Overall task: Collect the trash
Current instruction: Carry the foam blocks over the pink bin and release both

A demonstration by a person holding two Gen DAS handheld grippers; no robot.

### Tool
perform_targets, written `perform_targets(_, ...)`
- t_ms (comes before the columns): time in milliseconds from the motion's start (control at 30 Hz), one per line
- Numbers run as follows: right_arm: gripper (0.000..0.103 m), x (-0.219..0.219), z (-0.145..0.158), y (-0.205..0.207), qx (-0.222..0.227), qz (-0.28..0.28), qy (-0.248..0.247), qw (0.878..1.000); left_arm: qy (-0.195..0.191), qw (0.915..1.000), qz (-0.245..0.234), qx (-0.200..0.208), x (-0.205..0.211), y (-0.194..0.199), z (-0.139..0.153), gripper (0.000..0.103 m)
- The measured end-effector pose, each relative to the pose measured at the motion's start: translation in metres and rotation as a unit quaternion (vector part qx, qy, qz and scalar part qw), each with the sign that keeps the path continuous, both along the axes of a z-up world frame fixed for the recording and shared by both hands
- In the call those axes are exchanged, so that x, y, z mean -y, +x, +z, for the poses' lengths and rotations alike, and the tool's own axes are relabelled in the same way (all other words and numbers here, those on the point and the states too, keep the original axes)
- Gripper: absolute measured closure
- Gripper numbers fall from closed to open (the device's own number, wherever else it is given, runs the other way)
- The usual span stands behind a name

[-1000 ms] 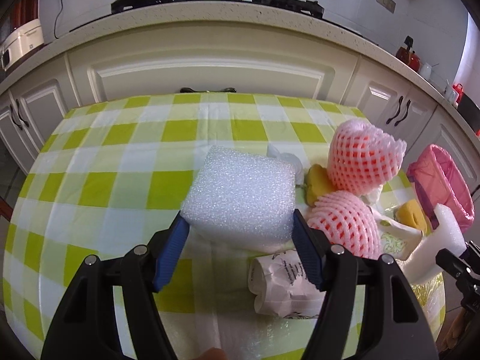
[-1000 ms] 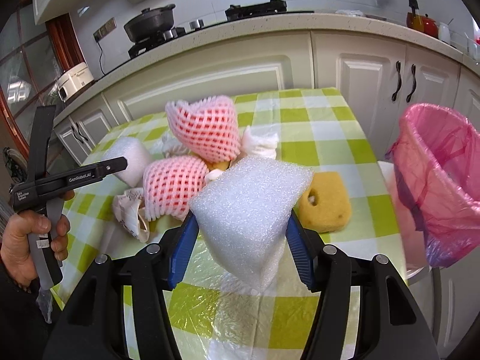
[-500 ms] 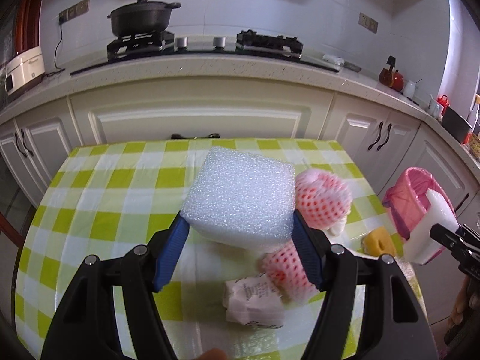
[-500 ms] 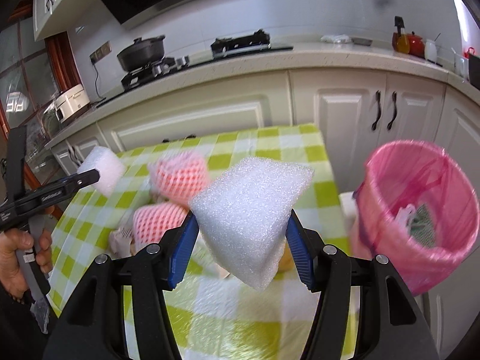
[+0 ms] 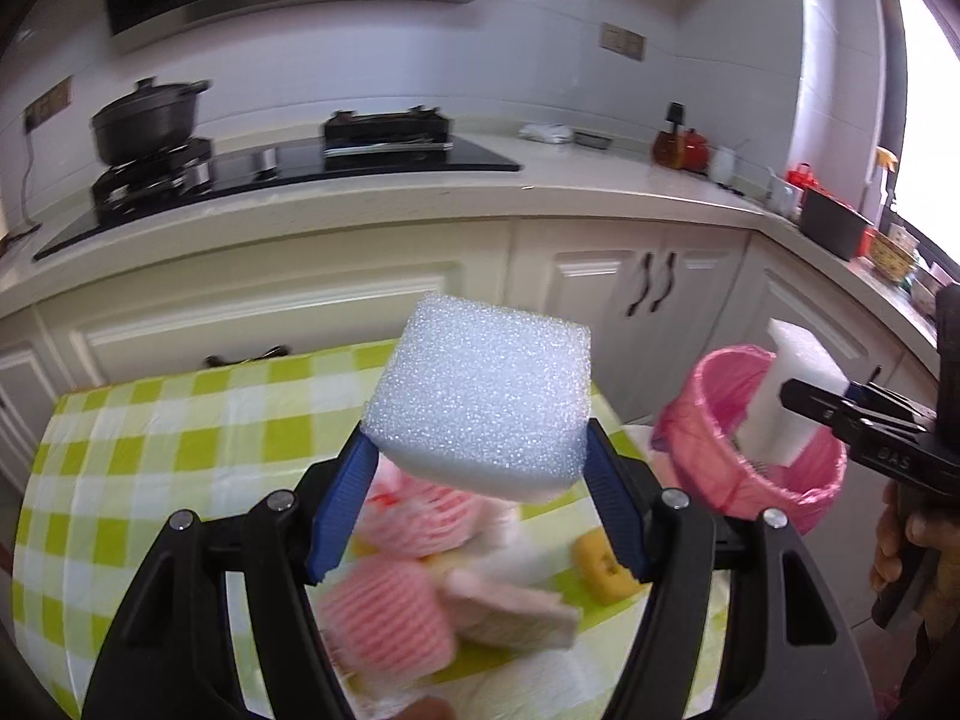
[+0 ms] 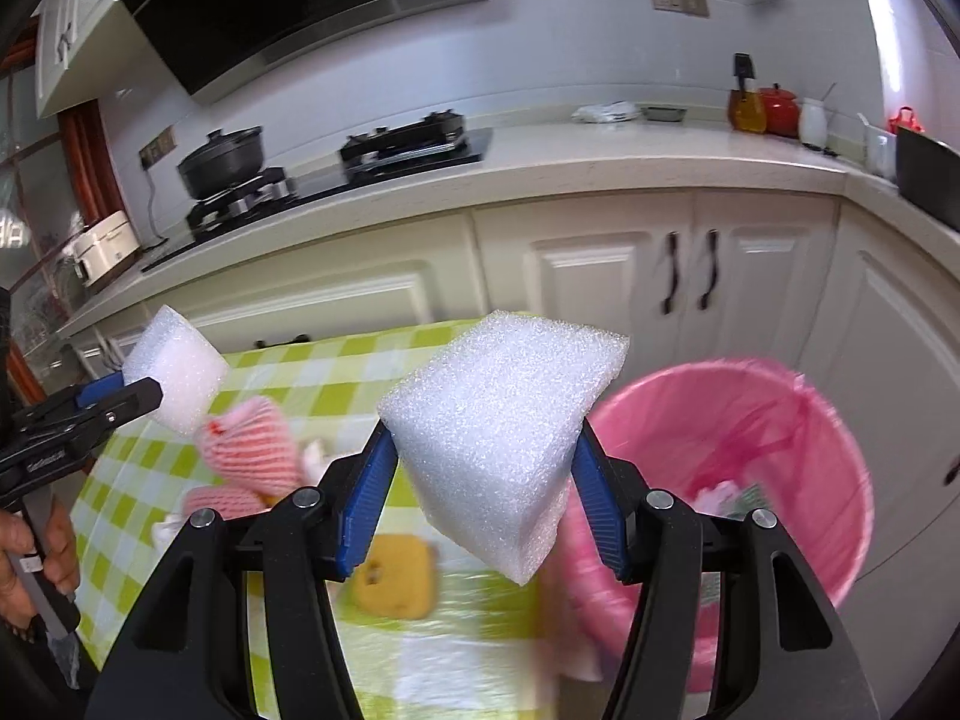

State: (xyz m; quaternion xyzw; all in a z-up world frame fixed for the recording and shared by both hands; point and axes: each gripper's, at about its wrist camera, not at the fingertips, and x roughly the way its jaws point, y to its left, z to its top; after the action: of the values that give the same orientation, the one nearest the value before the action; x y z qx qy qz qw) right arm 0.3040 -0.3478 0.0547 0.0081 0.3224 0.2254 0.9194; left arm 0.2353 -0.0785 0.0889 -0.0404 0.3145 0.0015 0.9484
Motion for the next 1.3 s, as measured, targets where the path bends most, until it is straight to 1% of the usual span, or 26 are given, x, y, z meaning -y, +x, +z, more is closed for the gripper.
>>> perform_targets(133, 0.047, 0.024, 0.002, 0.014, 0.003, -0.013, -0.004, 1.000, 0.003, 0.9994, -0.036, 0.001, 0.047, 0.025, 0.002, 0.037)
perform_targets(200, 0.047, 0.037, 0.002, 0.022, 0.001, -0.019, 0.002, 1.000, 0.002, 0.9985, -0.054, 0.002, 0.072, 0.039, 0.001, 0.037)
perform_targets(333, 0.047, 0.066, -0.003, 0.037, 0.000, -0.033, 0.001, 0.999, 0.003, 0.9960, -0.089, 0.000, 0.121, 0.064, 0.000, 0.036)
perform_targets(533, 0.047, 0.107, -0.015, 0.058, -0.011, -0.057, 0.003, 0.998, 0.004, 0.9911, -0.133, -0.004, 0.179, 0.092, -0.004, 0.036)
perform_targets(667, 0.045, 0.127, -0.020, 0.069, -0.018, -0.066, 0.003, 0.998, -0.003, 0.9873, -0.158, -0.012, 0.207, 0.110, -0.011, 0.036)
perform_targets(767, 0.045, 0.138, -0.021, 0.077, -0.021, -0.073, 0.005, 0.997, -0.007, 0.9853, -0.169, -0.025, 0.218, 0.122, -0.023, 0.036)
perform_targets(867, 0.044, 0.148, -0.024, 0.085, -0.027, -0.078, 0.008, 0.997, -0.025, 0.9829, -0.178, -0.042, 0.223, 0.134, -0.035, 0.034)
perform_targets(900, 0.038, 0.150, -0.026, 0.087, -0.030, -0.080, 0.009, 0.996, -0.028, 0.9825, -0.178, -0.046, 0.223, 0.138, -0.039, 0.025)
perform_targets(933, 0.030, 0.152, -0.027, 0.088, -0.027, -0.085, 0.005, 0.996, -0.029, 0.9825, -0.177, -0.049, 0.225, 0.142, -0.042, 0.013)
perform_targets(967, 0.028, 0.153, -0.027, 0.088, -0.025, -0.089, 0.002, 0.996, -0.028, 0.9822, -0.178, -0.052, 0.226, 0.146, -0.045, 0.011)
perform_targets(1033, 0.028, 0.155, -0.027, 0.089, -0.024, -0.093, 0.003, 0.995, -0.022, 0.9825, -0.176, -0.058, 0.226, 0.150, -0.047, 0.011)
perform_targets(1133, 0.028, 0.159, -0.029, 0.086, -0.023, -0.096, 0.007, 0.995, -0.026, 0.9831, -0.173, -0.055, 0.221, 0.146, -0.048, 0.011)
perform_targets(1233, 0.028, 0.159, -0.029, 0.080, -0.021, -0.097, 0.008, 0.995, -0.023, 0.9844, -0.167, -0.050, 0.210, 0.138, -0.048, 0.011)
perform_targets(1300, 0.028, 0.157, -0.029, 0.076, -0.021, -0.094, 0.008, 0.995, -0.028, 0.9854, -0.161, -0.048, 0.201, 0.132, -0.048, 0.011)
